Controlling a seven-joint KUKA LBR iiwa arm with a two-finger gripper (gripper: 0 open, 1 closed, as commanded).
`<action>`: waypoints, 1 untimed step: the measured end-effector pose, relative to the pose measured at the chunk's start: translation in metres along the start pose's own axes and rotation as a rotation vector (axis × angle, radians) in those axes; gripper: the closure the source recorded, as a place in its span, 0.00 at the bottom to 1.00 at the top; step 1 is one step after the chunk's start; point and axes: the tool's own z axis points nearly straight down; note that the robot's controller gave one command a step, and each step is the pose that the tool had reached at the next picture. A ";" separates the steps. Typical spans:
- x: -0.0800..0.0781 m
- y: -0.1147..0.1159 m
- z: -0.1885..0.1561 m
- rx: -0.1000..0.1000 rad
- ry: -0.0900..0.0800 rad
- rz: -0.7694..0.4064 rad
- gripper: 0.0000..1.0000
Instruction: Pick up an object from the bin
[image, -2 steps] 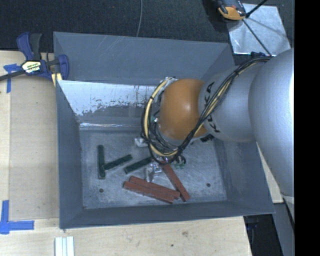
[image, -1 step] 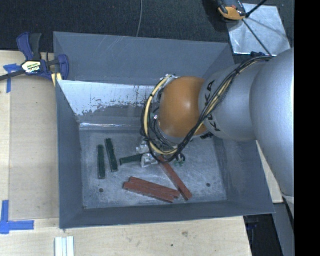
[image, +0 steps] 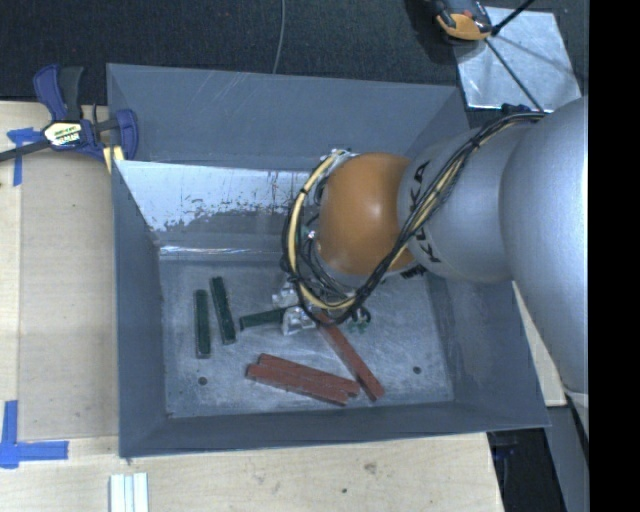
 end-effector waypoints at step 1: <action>0.001 0.000 -0.003 0.000 0.005 0.000 1.00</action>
Offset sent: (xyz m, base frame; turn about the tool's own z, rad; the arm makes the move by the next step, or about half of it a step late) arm 0.0001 0.0000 0.0619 0.0000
